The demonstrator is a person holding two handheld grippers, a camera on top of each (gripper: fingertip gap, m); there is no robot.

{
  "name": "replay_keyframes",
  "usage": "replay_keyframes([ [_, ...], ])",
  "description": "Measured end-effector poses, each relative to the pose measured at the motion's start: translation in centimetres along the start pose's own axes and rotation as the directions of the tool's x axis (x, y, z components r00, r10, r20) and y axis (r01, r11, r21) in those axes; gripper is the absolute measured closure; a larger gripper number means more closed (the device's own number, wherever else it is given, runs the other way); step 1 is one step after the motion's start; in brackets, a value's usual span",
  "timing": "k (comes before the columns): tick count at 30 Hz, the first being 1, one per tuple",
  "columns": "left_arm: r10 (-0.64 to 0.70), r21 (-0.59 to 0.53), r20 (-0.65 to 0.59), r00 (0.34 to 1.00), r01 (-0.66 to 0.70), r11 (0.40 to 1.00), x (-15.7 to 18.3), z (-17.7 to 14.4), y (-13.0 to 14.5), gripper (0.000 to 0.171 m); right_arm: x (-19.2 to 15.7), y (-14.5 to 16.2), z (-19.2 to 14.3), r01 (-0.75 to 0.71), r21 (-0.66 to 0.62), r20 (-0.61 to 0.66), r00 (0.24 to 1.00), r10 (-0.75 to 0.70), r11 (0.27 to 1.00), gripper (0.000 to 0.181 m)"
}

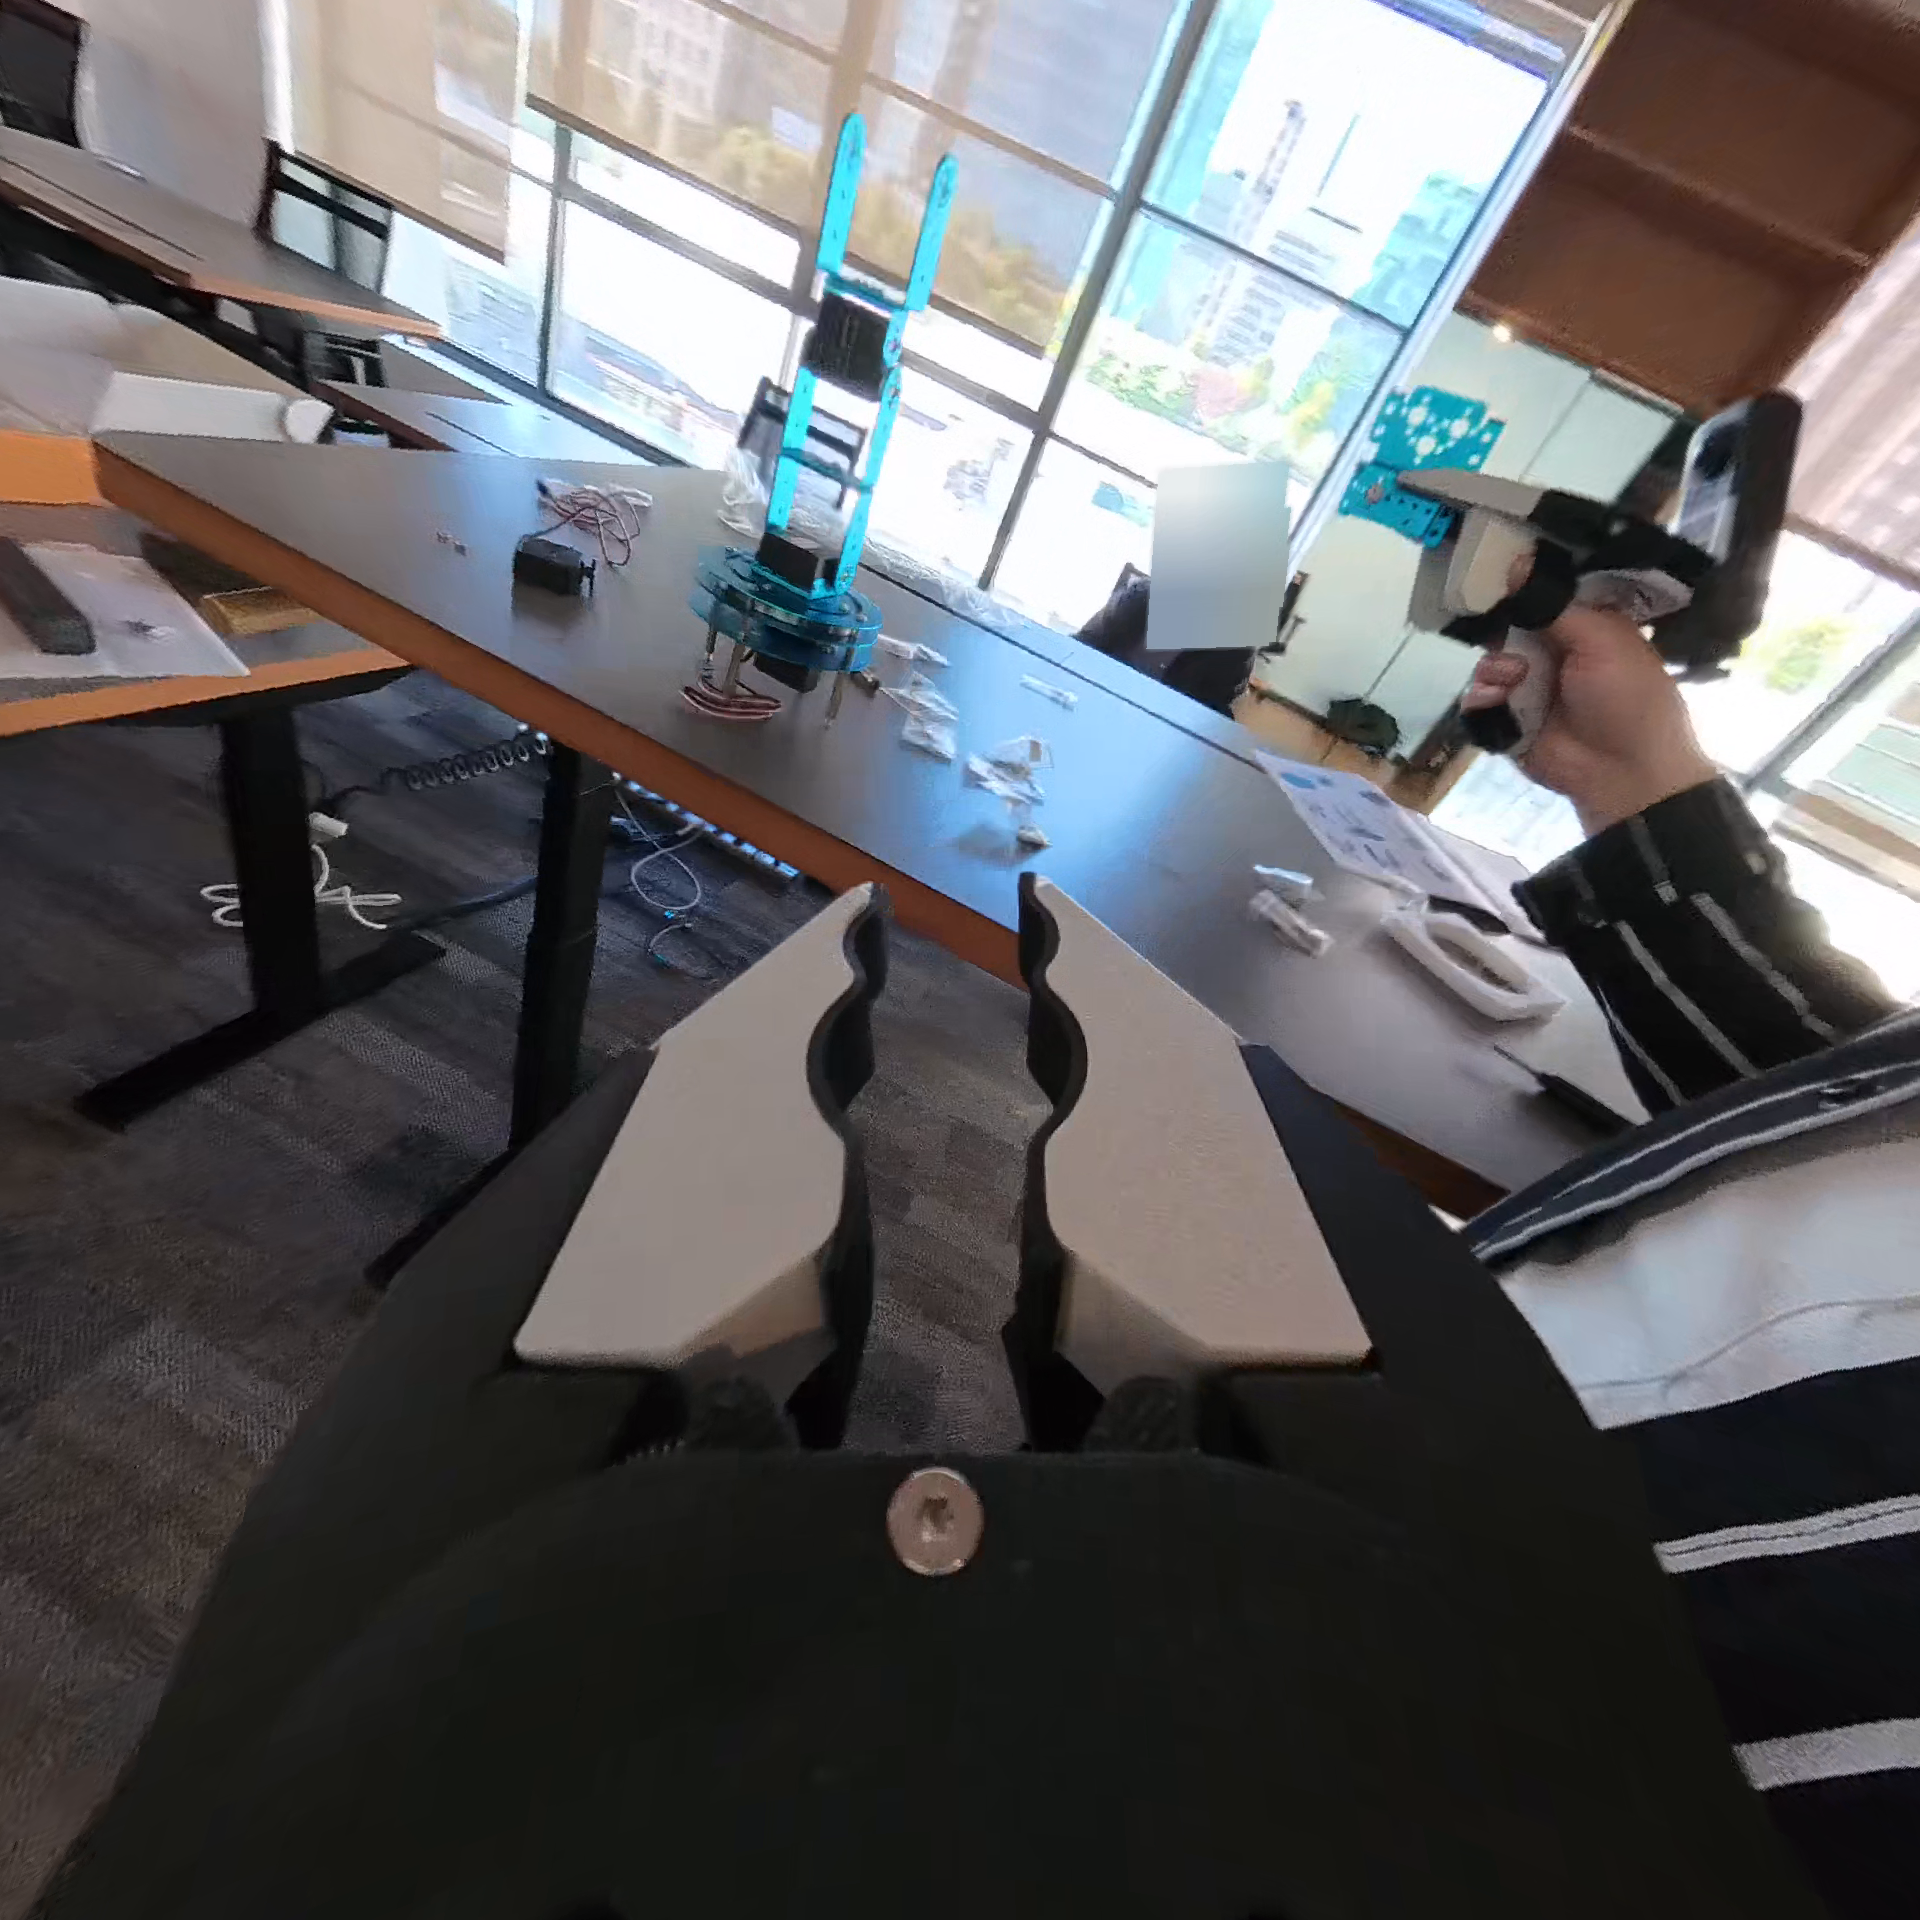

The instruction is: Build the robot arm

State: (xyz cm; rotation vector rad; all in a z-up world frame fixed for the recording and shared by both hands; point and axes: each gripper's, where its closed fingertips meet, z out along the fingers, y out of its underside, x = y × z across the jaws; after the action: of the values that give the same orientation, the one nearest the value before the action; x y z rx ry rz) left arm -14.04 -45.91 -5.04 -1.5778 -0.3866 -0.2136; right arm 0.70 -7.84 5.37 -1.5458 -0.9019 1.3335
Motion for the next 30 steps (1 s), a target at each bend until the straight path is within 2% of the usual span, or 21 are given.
replay_keyframes([
  [4,0.015,-0.043,-0.096,0.995,-0.019,0.999,-6.2,3.7,-2.1,0.149,-2.0,0.0,3.6,-0.024,0.046,-0.002,1.0,0.025,0.999,0.147],
  [9,0.06,-0.078,-0.27,0.961,-0.084,0.993,-12.8,7.2,-6.5,0.151,-5.6,0.1,8.4,-0.03,0.135,-0.033,0.999,0.034,0.99,0.147],
  [11,0.063,-0.11,-0.344,0.937,-0.107,0.988,-14.9,8.8,-8.7,0.151,-6.9,0.1,10.3,-0.071,0.189,-0.054,0.995,0.083,0.979,0.147],
  [13,0.062,-0.13,-0.432,0.9,-0.131,0.983,-16.1,10.6,-10.9,0.151,-9.1,-0.1,12.2,-0.143,0.218,0.03,0.99,0.14,0.965,0.146],
  [16,0.093,-0.147,-0.543,0.834,-0.204,0.968,-16.6,14.1,-13.1,0.151,-10.3,-0.4,14.3,-0.164,0.261,0.041,0.986,0.159,0.951,0.146],
  [21,0.201,-0.114,-0.695,0.69,-0.382,0.917,-14.8,20.7,-14.7,0.147,-10.7,-1.6,17.7,-0.175,0.284,0.029,0.984,0.174,0.943,0.147],
  [25,0.303,-0.058,-0.732,0.61,-0.499,0.864,-13.3,27.1,-16.4,0.136,-9.4,-3.5,21.1,-0.004,0.278,-0.16,0.986,0.05,0.961,0.147],
  [30,0.33,0.033,-0.784,0.525,-0.496,0.867,-11.4,33.8,-20.1,0.132,-8.3,-5.3,25.3,0.23,0.249,-0.373,0.919,-0.126,0.941,0.147],
])
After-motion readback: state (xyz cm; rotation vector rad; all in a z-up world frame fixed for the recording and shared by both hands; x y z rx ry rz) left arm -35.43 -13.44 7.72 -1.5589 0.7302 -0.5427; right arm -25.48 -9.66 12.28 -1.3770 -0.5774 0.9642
